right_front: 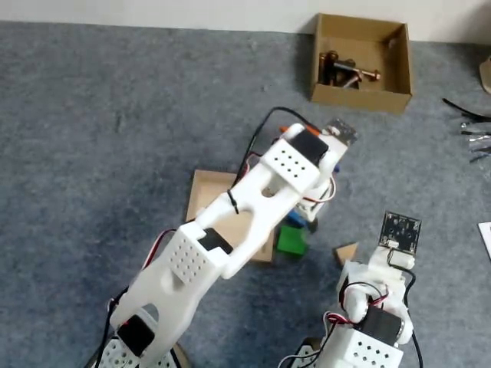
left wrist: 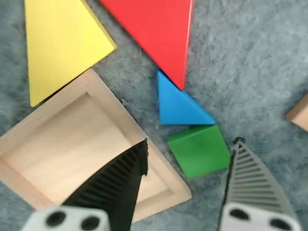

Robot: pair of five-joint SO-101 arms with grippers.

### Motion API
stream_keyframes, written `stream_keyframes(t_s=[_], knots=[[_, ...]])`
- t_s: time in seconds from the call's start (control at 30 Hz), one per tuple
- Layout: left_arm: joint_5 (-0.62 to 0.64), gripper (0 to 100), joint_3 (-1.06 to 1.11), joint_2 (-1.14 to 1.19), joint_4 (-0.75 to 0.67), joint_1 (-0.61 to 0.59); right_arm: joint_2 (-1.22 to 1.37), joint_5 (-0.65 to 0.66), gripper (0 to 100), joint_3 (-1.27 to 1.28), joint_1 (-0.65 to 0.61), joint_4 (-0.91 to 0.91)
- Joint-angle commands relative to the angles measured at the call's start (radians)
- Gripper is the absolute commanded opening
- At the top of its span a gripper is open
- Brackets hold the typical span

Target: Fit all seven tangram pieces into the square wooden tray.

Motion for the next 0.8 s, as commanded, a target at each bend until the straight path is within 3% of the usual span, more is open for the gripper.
stream_keyframes(t_s=[0.0, 0.17, 0.33, 0.43, 0.57, 0.77], knots=[[0.003, 26, 0.004, 0.002, 0.005, 0.015, -0.005, -0.011, 0.5, 0.15, 0.008, 0.005], [-0.103, 26, -0.007, 0.068, -0.037, 0.015, -0.005, -0.011, 0.5, 0.15, 0.01, 0.005], [-0.114, 26, -0.008, 0.082, -0.057, 0.018, -0.005, -0.011, 0.5, 0.15, 0.01, 0.005], [-0.106, 26, -0.004, 0.085, -0.063, 0.019, -0.005, -0.011, 0.5, 0.15, 0.012, 0.005], [0.037, 26, -0.007, 0.079, -0.06, 0.015, -0.005, -0.011, 0.5, 0.15, 0.012, 0.005], [0.055, 26, -0.007, 0.079, -0.058, -0.004, -0.005, -0.011, 0.5, 0.15, 0.01, 0.005]])
